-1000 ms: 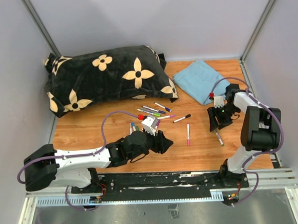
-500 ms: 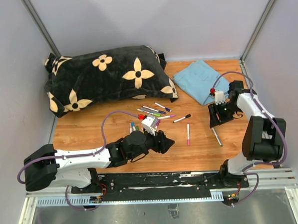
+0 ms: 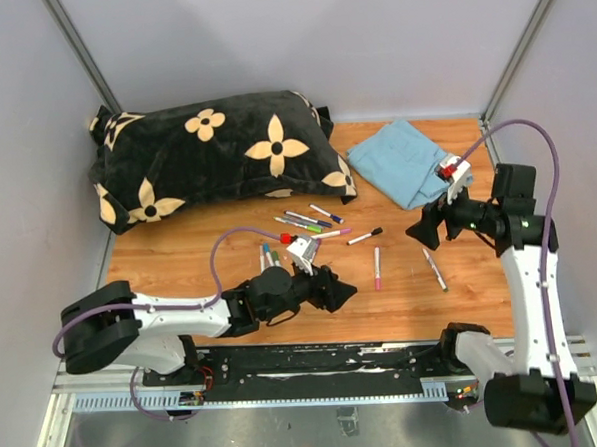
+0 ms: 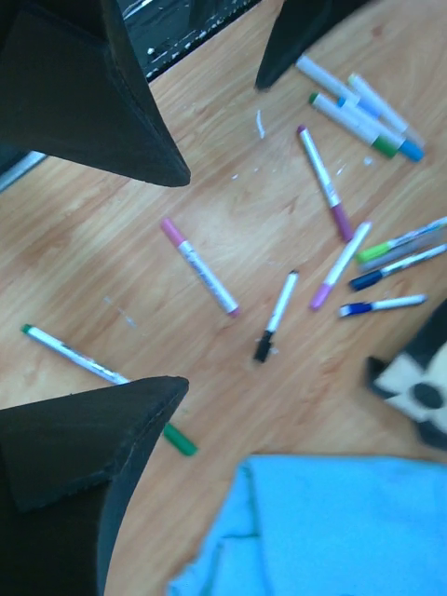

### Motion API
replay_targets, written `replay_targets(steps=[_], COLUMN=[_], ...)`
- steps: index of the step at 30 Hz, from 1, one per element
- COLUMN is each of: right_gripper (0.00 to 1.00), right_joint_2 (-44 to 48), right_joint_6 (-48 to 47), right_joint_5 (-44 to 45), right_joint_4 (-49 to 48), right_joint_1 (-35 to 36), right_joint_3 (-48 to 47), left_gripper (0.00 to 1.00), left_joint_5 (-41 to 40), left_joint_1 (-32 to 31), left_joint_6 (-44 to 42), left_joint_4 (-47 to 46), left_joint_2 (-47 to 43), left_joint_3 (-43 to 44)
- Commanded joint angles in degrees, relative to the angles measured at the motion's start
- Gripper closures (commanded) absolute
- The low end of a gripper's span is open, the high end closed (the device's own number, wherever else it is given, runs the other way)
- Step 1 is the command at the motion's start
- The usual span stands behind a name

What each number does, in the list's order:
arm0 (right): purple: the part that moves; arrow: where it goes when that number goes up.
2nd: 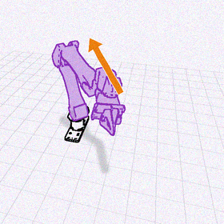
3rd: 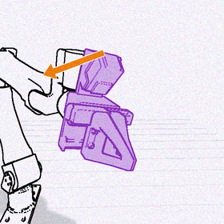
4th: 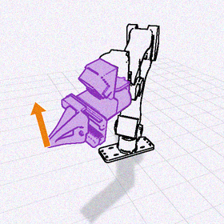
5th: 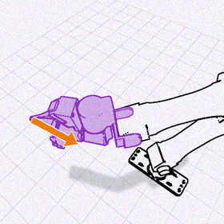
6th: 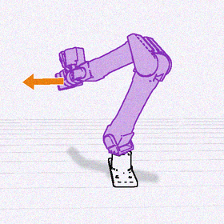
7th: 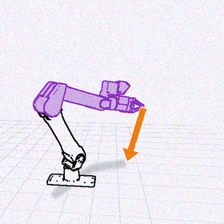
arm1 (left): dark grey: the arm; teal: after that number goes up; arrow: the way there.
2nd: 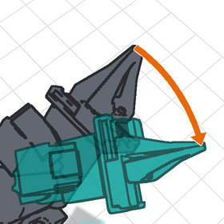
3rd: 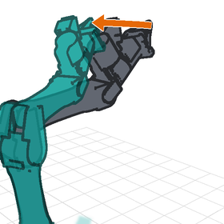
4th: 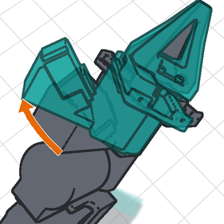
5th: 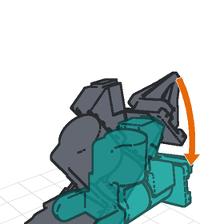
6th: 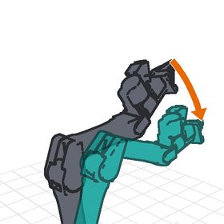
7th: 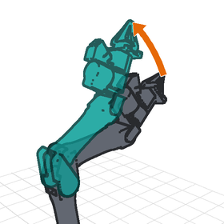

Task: Open the pen caps
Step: Adjust the pen at the center of the board, then pick up the pen from the center of the board.

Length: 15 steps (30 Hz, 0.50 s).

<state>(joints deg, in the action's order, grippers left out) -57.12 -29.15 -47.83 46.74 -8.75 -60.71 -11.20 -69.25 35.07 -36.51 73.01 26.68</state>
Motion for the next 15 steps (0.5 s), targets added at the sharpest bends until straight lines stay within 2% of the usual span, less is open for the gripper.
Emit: replay_targets(steps=[1,3,5,7,15], right_gripper=[0.13,0.13,0.13,0.11,0.10], right_joint_2=[6.0,8.2,10.0,11.5,10.1], right_joint_6=[1.0,3.3,3.2,3.8,6.6], right_joint_5=[-13.9,-15.3,-11.5,-6.5,-1.8], right_joint_4=[-5.8,-9.8,-10.2,-9.6,-9.4], right_joint_1=[-0.5,-0.6,-0.7,-1.2,-3.6], right_joint_3=[5.7,10.0,11.6,11.2,10.8], left_gripper=[0.30,0.31,0.31,0.31,0.31], left_joint_5=[-0.3,-2.0,-5.9,-10.1,-18.8], left_joint_1=[-0.7,-1.7,-3.1,-4.3,-4.8], left_joint_6=[3.8,4.3,4.7,5.3,6.9], left_joint_4=[-2.7,-0.4,4.3,11.0,38.6], left_joint_2=[6.4,9.9,13.6,16.7,32.6], left_joint_3=[2.8,5.6,9.5,13.8,36.4])
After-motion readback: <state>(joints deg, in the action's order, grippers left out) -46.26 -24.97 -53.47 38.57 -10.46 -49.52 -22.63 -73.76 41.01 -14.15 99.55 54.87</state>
